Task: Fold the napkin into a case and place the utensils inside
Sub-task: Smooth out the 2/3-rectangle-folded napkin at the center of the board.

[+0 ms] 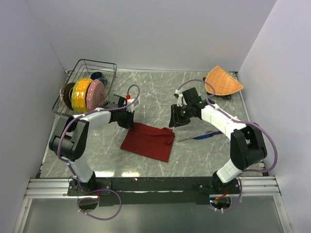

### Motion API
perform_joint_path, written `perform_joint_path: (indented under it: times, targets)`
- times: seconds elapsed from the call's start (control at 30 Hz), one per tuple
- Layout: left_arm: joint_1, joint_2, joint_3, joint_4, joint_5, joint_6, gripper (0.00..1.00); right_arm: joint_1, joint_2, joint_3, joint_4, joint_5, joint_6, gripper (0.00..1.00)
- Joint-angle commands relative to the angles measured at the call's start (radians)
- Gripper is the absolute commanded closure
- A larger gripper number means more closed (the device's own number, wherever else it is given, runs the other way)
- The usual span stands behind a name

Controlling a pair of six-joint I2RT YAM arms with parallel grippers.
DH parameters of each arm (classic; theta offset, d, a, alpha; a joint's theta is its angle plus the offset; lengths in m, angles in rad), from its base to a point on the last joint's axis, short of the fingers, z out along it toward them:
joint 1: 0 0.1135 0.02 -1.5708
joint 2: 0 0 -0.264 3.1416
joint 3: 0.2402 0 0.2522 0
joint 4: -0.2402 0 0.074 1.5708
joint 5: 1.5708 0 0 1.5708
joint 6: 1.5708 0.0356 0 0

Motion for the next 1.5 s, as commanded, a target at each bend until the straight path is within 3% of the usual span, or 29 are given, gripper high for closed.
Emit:
perform_joint_path:
  times: [0.0, 0.4, 0.57, 0.83, 1.27, 1.47]
  targets:
    - [-0.004, -0.006, -0.03, -0.032, -0.009, 0.025, 0.99, -0.028, -0.036, -0.025, 0.032, 0.035, 0.062, 0.54]
    - [-0.004, -0.016, -0.036, -0.034, -0.001, 0.026, 0.99, -0.042, 0.073, -0.041, 0.058, -0.071, 0.136, 0.58]
    - [-0.004, -0.026, -0.041, -0.032, -0.002, 0.026, 0.99, -0.044, 0.091, -0.055, 0.058, -0.106, 0.145, 0.64]
    - [-0.004, -0.049, -0.048, -0.049, -0.007, 0.026, 0.99, -0.041, 0.073, -0.071, 0.042, -0.135, 0.133, 0.99]
    - [-0.004, -0.071, -0.056, -0.107, -0.013, 0.061, 0.96, 0.005, 0.226, -0.1, 0.033, -0.065, 0.049, 1.0]
    - [0.006, -0.025, -0.035, -0.119, -0.025, 0.046, 0.93, 0.01, 0.373, 0.05, -0.005, 0.044, 0.021, 0.99]
